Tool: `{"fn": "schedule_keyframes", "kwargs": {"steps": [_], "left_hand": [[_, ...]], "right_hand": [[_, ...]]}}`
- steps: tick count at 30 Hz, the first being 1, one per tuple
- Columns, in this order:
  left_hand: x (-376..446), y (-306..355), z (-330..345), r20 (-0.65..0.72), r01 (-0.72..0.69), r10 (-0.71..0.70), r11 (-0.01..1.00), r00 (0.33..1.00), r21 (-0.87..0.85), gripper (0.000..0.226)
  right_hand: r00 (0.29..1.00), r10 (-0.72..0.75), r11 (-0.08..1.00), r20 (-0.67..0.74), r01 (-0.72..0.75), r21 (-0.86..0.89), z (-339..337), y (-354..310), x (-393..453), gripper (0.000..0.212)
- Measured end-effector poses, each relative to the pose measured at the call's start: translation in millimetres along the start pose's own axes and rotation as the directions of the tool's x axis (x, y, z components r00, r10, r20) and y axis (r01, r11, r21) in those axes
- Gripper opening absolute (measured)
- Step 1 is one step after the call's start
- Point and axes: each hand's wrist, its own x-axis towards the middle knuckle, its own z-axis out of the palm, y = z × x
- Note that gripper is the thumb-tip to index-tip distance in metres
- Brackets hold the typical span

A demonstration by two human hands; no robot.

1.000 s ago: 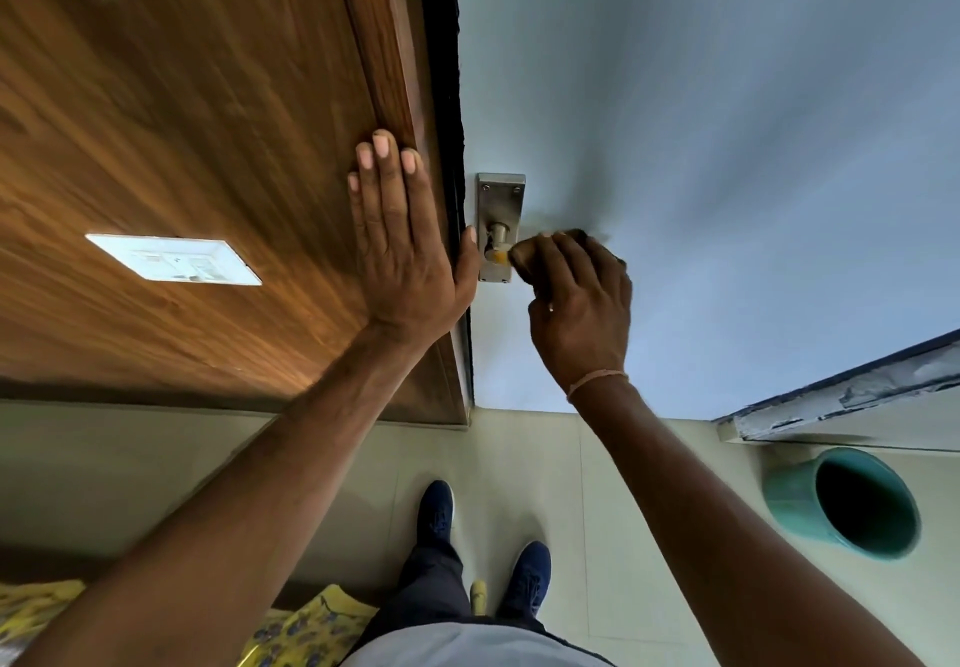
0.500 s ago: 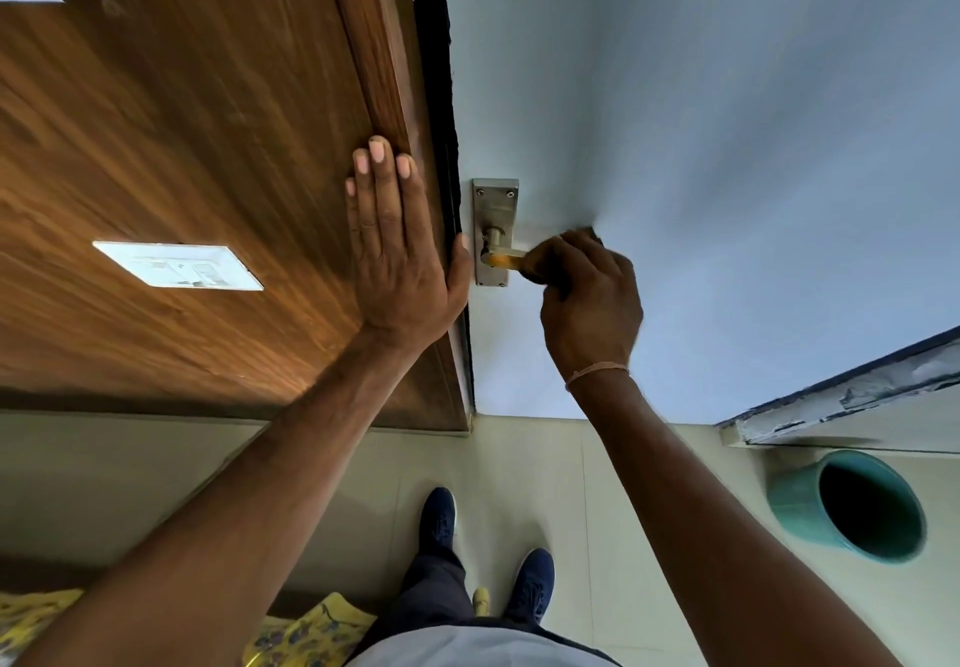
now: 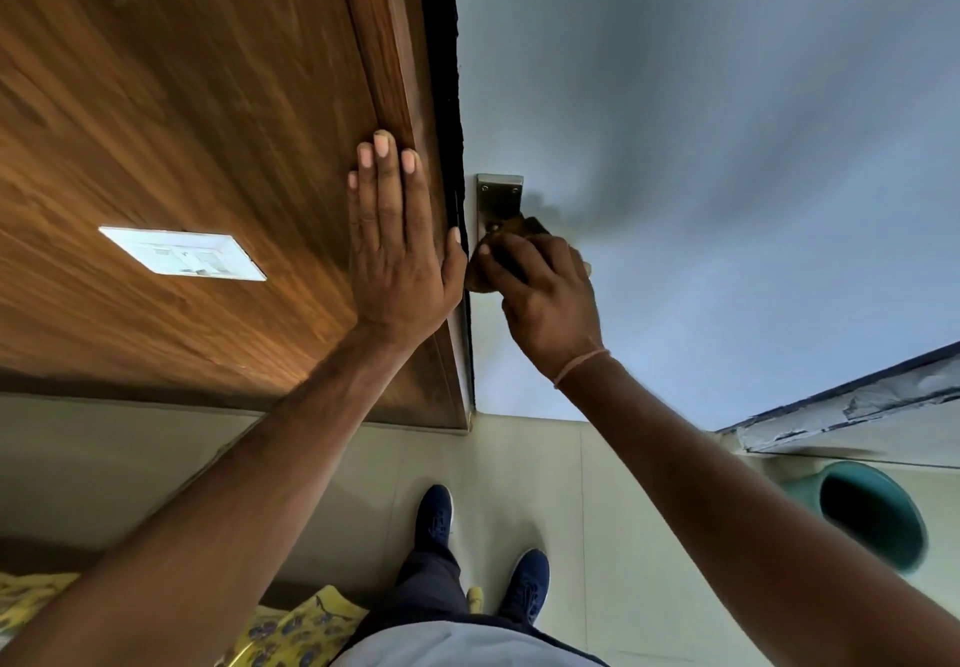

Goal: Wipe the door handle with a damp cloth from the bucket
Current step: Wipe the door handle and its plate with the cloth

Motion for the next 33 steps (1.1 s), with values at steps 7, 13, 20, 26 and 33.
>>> {"fn": "schedule_keyframes", "kwargs": {"steps": [7, 13, 20, 26, 33], "left_hand": [[-0.3, -0.9, -2.5, -0.010, -0.004, 0.004, 1.000, 1.000, 0.021, 0.077], [0.5, -1.5, -5.4, -0.008, -0.004, 0.004, 1.000, 1.000, 0.021, 0.076], [-0.4, 3.1, -6.4, 0.006, 0.025, -0.026, 0.999, 1.000, 0.031, 0.075], [2.2, 5.6, -13.8, 0.010, 0.031, -0.031, 0.999, 0.999, 0.039, 0.068], [1.5, 5.9, -15.3, 0.023, 0.024, -0.025, 0.999, 0.999, 0.044, 0.068]], "right_hand": [[0.988, -0.145, 0.988, -0.048, 0.141, -0.070, -5.4, 28.9, -8.0, 0.020], [0.961, -0.272, 0.957, -0.043, 0.266, -0.118, 12.5, 21.8, -5.1, 0.031], [0.986, -0.111, 0.994, -0.122, 0.109, -0.021, -10.4, 64.7, -37.1, 0.023], [0.945, -0.320, 0.946, -0.064, 0.315, -0.081, 12.6, 14.2, 7.5, 0.021], [0.979, -0.204, 0.977, -0.012, 0.205, 0.057, 9.7, 58.5, -21.0, 0.017]]}}
